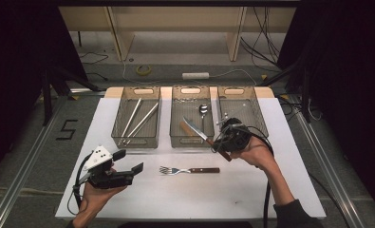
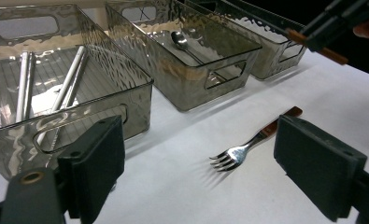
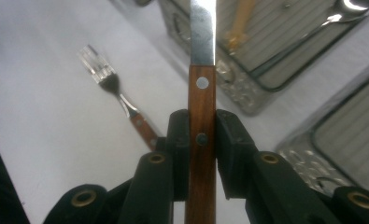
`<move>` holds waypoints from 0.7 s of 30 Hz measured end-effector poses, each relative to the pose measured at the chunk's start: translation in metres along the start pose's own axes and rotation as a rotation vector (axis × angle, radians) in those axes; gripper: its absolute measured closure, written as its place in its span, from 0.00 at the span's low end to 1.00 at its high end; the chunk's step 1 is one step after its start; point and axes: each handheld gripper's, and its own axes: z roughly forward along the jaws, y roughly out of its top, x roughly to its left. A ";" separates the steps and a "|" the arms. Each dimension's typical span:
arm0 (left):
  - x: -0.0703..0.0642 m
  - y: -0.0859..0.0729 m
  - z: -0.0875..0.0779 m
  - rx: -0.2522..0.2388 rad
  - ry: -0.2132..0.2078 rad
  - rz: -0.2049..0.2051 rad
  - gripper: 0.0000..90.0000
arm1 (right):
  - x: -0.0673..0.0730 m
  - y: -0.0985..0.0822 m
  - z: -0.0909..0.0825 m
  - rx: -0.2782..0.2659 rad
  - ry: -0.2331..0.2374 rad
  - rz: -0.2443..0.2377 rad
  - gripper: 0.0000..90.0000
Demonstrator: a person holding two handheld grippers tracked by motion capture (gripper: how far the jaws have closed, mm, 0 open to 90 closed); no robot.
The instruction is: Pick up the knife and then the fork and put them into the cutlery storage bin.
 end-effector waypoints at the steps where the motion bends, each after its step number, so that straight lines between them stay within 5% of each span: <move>1: 0.000 0.000 0.000 -0.004 0.000 -0.005 0.18 | -0.003 0.001 -0.002 -0.003 -0.005 0.008 0.86; 21: 0.000 0.000 -0.001 -0.015 -0.004 -0.010 0.18 | -0.080 0.023 -0.025 -0.039 -0.107 0.200 0.86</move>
